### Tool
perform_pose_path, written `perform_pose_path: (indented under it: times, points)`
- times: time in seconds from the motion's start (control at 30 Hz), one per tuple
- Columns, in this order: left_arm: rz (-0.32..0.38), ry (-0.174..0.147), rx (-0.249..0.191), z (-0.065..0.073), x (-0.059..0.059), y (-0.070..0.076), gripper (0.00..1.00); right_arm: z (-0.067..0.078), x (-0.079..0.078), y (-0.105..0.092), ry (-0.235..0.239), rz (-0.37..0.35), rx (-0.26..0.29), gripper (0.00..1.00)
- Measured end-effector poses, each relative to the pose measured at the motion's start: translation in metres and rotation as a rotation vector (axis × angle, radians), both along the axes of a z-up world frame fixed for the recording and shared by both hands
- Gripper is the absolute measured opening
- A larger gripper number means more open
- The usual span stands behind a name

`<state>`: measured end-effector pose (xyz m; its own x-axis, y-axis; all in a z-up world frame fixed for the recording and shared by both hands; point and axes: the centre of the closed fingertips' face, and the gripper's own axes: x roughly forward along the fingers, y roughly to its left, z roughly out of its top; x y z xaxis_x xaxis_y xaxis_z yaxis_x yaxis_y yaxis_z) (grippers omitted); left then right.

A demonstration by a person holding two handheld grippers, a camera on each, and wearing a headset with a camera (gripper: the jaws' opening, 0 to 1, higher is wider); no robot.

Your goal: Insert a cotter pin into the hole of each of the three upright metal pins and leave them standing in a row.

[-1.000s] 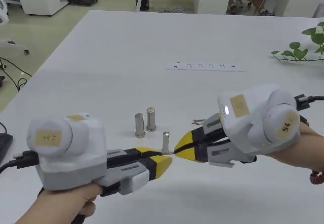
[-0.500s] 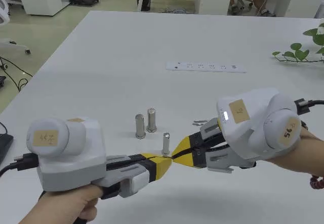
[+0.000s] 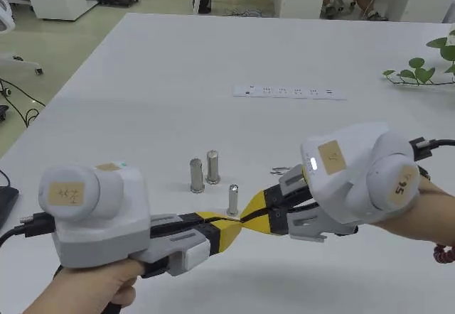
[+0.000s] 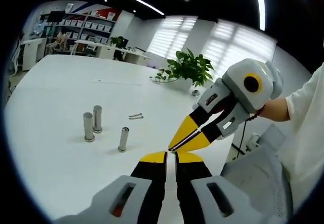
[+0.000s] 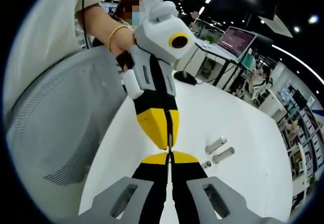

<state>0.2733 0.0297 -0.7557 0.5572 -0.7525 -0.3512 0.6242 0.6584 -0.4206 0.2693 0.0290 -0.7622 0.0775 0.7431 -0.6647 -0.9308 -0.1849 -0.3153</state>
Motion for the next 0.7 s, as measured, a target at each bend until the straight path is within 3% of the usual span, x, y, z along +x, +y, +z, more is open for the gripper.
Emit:
perform_pose_path:
  times: [0.47,0.7]
  points:
    - [0.004,0.0,-0.02,0.0011,0.0,0.0,0.01,-0.0013,-0.0029,-0.0002,-0.009,0.006,-0.008,0.02]
    - [-0.013,-0.028,0.002,0.0005,-0.0005,0.0015,0.01,-0.0014,-0.004,0.0009,-0.01,0.006,-0.008,0.02]
